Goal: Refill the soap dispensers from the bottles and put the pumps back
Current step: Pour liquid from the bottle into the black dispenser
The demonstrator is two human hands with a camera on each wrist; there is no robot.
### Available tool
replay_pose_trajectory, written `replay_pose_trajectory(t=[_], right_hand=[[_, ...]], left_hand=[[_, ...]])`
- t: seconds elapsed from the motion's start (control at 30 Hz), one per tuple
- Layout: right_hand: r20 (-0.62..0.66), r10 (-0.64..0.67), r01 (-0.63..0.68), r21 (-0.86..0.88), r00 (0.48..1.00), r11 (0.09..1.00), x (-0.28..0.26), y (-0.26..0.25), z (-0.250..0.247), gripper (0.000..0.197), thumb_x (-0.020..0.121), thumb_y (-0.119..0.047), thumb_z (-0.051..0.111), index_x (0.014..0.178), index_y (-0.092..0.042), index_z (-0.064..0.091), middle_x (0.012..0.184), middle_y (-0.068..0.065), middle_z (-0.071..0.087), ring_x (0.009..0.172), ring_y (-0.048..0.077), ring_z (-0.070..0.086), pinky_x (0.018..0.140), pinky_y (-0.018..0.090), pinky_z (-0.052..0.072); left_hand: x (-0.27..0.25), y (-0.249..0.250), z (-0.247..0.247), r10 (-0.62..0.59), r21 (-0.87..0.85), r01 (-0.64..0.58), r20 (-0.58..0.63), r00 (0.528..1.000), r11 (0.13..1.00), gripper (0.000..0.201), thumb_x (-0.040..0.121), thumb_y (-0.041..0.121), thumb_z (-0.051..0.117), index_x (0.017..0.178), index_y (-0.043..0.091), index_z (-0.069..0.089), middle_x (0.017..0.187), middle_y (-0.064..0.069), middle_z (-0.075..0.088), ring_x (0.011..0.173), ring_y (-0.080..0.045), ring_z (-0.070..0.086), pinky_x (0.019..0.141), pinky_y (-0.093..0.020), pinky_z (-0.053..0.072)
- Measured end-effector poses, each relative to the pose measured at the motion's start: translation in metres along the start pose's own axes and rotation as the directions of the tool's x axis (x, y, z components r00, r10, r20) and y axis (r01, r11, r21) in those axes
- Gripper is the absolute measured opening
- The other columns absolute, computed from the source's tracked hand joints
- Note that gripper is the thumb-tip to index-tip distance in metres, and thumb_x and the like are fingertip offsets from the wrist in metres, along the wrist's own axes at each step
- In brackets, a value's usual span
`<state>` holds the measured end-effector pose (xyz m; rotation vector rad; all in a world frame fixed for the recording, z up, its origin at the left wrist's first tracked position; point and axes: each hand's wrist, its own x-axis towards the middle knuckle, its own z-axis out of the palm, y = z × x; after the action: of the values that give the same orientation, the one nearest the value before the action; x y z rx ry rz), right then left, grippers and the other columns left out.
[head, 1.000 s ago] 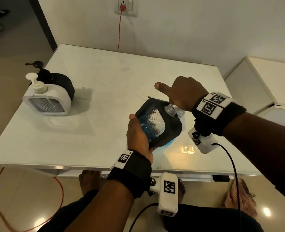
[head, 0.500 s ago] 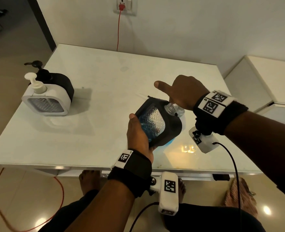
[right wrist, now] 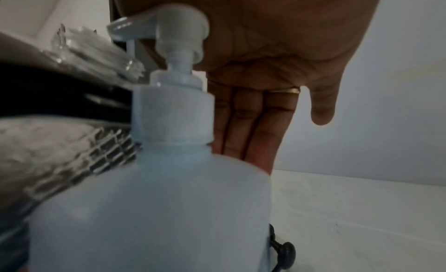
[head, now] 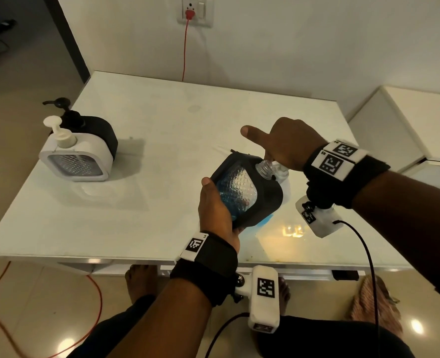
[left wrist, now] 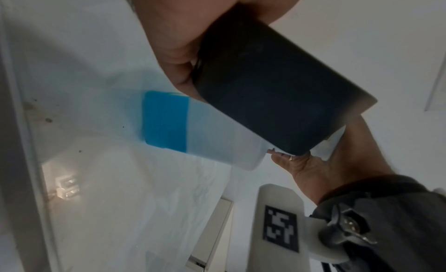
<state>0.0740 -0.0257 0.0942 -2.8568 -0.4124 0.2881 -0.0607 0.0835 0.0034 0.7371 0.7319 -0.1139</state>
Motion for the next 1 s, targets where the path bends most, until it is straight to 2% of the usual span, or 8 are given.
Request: replay_pose_trajectory(t=[0.1, 0.17, 0.33, 0.43, 0.67, 0.77, 0.9, 1.0], right_hand=[[-0.035, 0.008, -0.010, -0.048, 0.999, 0.999, -0.0024, -0.0034, 0.0007, 0.080, 0.090, -0.078, 0.040, 0.063, -0.006, 0.063, 0.067, 0.008, 0.066, 0.073, 0.027, 0.064, 0.079, 0.042, 0.052], [-0.058, 0.008, -0.011, -0.065, 0.998, 0.998, -0.0036, -0.0037, 0.0015, 0.076, 0.090, -0.077, 0.041, 0.060, -0.009, 0.059, 0.066, 0.007, 0.064, 0.072, 0.027, 0.063, 0.079, 0.042, 0.052], [0.012, -0.005, 0.005, -0.015, 1.000, 1.000, -0.0022, -0.0018, -0.0015, 0.099, 0.084, -0.088, 0.027, 0.072, -0.001, 0.072, 0.069, 0.008, 0.073, 0.072, 0.024, 0.068, 0.086, 0.044, 0.054], [0.030, -0.010, 0.010, 0.000, 1.000, 1.000, -0.0010, -0.0024, -0.0036, 0.102, 0.084, -0.088, 0.025, 0.075, 0.001, 0.074, 0.066, 0.008, 0.072, 0.070, 0.023, 0.068, 0.085, 0.042, 0.054], [-0.061, -0.003, -0.002, -0.081, 0.998, 0.997, -0.0049, -0.0051, 0.0011, 0.083, 0.088, -0.081, 0.037, 0.064, -0.006, 0.061, 0.063, 0.007, 0.063, 0.067, 0.026, 0.063, 0.083, 0.046, 0.055], [-0.066, -0.011, 0.005, -0.090, 0.998, 0.996, -0.0065, -0.0065, 0.0014, 0.081, 0.087, -0.083, 0.034, 0.058, -0.010, 0.049, 0.059, 0.006, 0.056, 0.063, 0.025, 0.059, 0.078, 0.044, 0.054], [-0.003, -0.014, 0.014, -0.019, 1.000, 1.000, -0.0046, -0.0062, -0.0019, 0.093, 0.081, -0.091, 0.023, 0.059, -0.008, 0.058, 0.067, 0.010, 0.069, 0.069, 0.028, 0.067, 0.082, 0.044, 0.055], [0.011, -0.017, 0.017, 0.009, 1.000, 1.000, -0.0031, -0.0052, -0.0018, 0.094, 0.080, -0.091, 0.023, 0.059, -0.007, 0.060, 0.068, 0.010, 0.071, 0.070, 0.026, 0.068, 0.083, 0.044, 0.054]], left_hand=[[-0.0010, 0.0002, 0.0002, 0.002, -0.009, -0.002, -0.008, 1.000, 1.000, 0.054, 0.105, 0.068, 0.032, 0.140, 0.035, 0.057, 0.134, -0.009, 0.065, 0.119, -0.036, 0.066, 0.086, -0.046, 0.063], [0.0000, -0.0007, -0.0002, 0.003, -0.016, -0.003, -0.006, 1.000, 1.000, 0.054, 0.105, 0.068, 0.033, 0.140, 0.035, 0.058, 0.134, -0.009, 0.065, 0.120, -0.037, 0.065, 0.089, -0.049, 0.063], [0.0038, -0.0045, -0.0019, 0.005, -0.002, -0.005, -0.005, 1.000, 1.000, 0.057, 0.104, 0.070, 0.032, 0.142, 0.035, 0.057, 0.137, -0.011, 0.064, 0.121, -0.039, 0.065, 0.095, -0.056, 0.060], [0.0056, -0.0056, -0.0029, 0.004, 0.004, -0.004, -0.009, 1.000, 1.000, 0.058, 0.104, 0.071, 0.032, 0.142, 0.036, 0.057, 0.138, -0.011, 0.064, 0.121, -0.039, 0.065, 0.097, -0.058, 0.059], [0.0021, -0.0028, -0.0005, 0.016, -0.014, -0.016, -0.004, 1.000, 1.000, 0.055, 0.105, 0.068, 0.031, 0.141, 0.035, 0.057, 0.136, -0.010, 0.064, 0.121, -0.038, 0.065, 0.092, -0.051, 0.061], [0.0007, -0.0026, 0.0007, 0.021, -0.013, -0.021, 0.001, 1.000, 1.000, 0.053, 0.106, 0.066, 0.031, 0.140, 0.035, 0.057, 0.136, -0.010, 0.064, 0.121, -0.038, 0.065, 0.090, -0.050, 0.062], [0.0003, -0.0027, 0.0008, 0.030, 0.000, -0.030, 0.006, 1.000, 1.000, 0.055, 0.106, 0.067, 0.030, 0.142, 0.035, 0.057, 0.138, -0.009, 0.065, 0.121, -0.037, 0.065, 0.089, -0.050, 0.062], [0.0017, -0.0049, 0.0002, 0.040, 0.007, -0.040, -0.002, 0.999, 0.999, 0.056, 0.105, 0.068, 0.031, 0.142, 0.036, 0.057, 0.138, -0.008, 0.065, 0.122, -0.037, 0.065, 0.084, -0.047, 0.064]])
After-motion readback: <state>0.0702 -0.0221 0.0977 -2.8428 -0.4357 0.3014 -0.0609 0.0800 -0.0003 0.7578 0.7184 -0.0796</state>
